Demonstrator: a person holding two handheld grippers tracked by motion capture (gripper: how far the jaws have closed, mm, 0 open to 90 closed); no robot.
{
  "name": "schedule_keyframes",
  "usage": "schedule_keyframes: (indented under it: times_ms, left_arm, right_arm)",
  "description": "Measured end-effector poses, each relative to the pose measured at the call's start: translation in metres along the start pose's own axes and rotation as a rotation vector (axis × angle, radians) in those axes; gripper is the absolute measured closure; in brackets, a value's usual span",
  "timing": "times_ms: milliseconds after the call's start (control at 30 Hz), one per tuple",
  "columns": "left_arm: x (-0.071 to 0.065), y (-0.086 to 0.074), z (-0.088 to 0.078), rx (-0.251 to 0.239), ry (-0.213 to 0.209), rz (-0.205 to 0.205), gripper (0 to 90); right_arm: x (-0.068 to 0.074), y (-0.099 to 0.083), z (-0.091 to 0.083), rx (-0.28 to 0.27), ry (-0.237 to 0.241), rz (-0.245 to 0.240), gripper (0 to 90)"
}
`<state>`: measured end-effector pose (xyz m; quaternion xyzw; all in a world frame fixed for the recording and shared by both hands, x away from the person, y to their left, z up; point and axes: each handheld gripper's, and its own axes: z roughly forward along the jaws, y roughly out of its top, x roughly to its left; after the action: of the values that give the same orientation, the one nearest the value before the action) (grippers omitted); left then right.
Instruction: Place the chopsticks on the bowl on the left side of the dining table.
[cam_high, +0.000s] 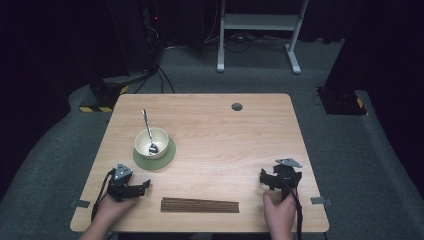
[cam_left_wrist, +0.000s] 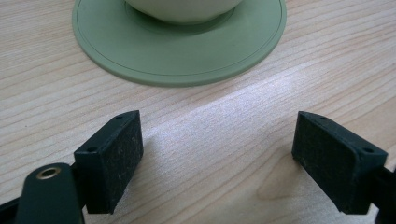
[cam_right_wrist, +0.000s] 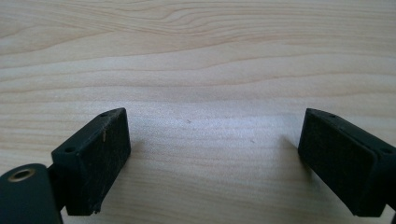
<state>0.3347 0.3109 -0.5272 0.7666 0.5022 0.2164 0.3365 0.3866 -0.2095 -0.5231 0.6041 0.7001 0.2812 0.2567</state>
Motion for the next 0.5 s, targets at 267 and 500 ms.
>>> schedule_keyframes:
  times_ms: [267, 500]
  left_arm:
    - [-0.0001, 0.0000, 0.0002, 0.003, -0.005, 0.003, 14.8]
    - [0.0009, -0.0005, -0.0006, 0.000, -0.007, -0.011, 14.8]
  right_arm:
    - [0.0006, -0.0020, -0.0021, 0.000, 0.004, 0.001, 8.9]
    - [0.0000, -0.0021, -0.0022, -0.002, 0.007, 0.003, 9.1]
